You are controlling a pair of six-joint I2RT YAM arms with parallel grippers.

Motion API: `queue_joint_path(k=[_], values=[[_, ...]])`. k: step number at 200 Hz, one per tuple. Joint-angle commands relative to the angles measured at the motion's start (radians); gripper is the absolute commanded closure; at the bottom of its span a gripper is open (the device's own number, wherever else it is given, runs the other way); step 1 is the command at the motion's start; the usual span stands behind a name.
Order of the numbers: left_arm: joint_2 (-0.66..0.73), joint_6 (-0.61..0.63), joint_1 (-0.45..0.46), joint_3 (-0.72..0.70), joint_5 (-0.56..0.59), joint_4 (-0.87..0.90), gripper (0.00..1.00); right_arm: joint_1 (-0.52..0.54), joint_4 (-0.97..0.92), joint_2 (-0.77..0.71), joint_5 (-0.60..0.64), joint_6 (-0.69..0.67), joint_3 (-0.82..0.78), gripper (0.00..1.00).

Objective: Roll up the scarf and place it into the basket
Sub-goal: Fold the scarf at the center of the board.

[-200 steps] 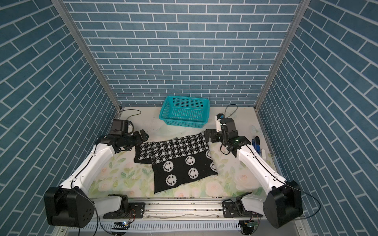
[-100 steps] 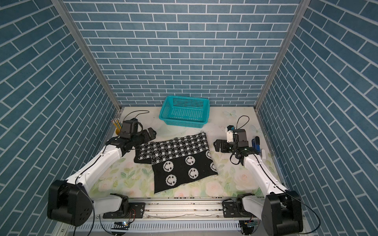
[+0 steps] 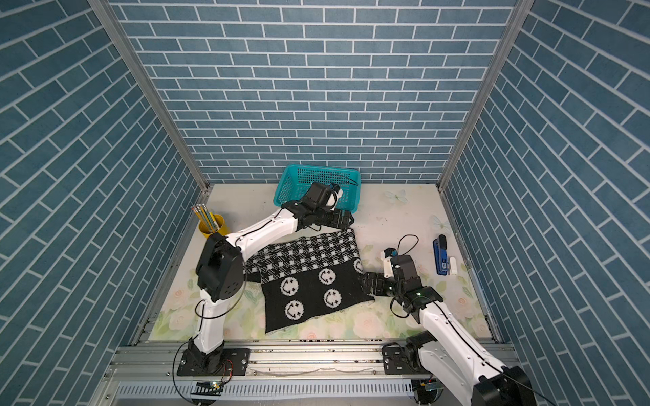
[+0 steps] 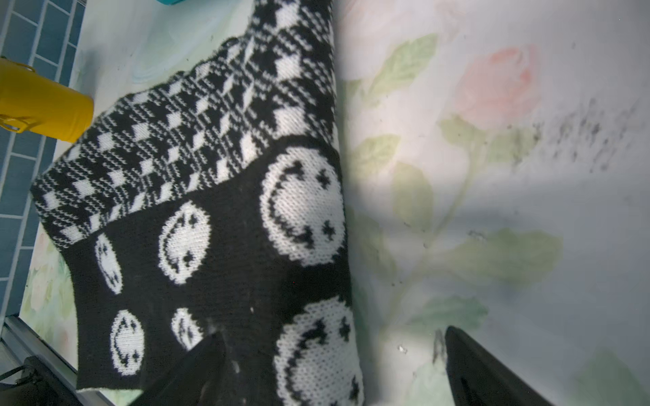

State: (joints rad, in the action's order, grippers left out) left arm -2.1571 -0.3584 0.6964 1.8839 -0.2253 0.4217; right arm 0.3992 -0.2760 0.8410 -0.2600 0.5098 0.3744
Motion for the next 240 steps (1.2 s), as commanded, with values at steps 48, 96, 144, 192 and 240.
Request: queue_joint_path(k=[48,96,144,192,240], values=[[-0.198,0.027,0.028,0.247,-0.046,0.138,0.0,0.036,0.076,0.048,0.026,0.124,-0.084,0.16],[-0.311,0.042,0.054,0.325,-0.047,0.182,0.0,0.093,0.111,0.005,-0.016,0.178,-0.134,0.6],[-0.363,0.055,0.054,0.34,0.016,0.174,0.0,0.167,0.124,0.003,0.012,0.218,-0.155,1.0],[-0.403,0.065,0.055,0.369,0.007,0.161,0.31,0.197,0.114,-0.008,0.024,0.226,-0.152,1.0],[-0.4,0.083,0.055,0.388,0.014,0.211,0.99,0.205,0.052,-0.03,0.058,0.217,-0.096,1.0]])
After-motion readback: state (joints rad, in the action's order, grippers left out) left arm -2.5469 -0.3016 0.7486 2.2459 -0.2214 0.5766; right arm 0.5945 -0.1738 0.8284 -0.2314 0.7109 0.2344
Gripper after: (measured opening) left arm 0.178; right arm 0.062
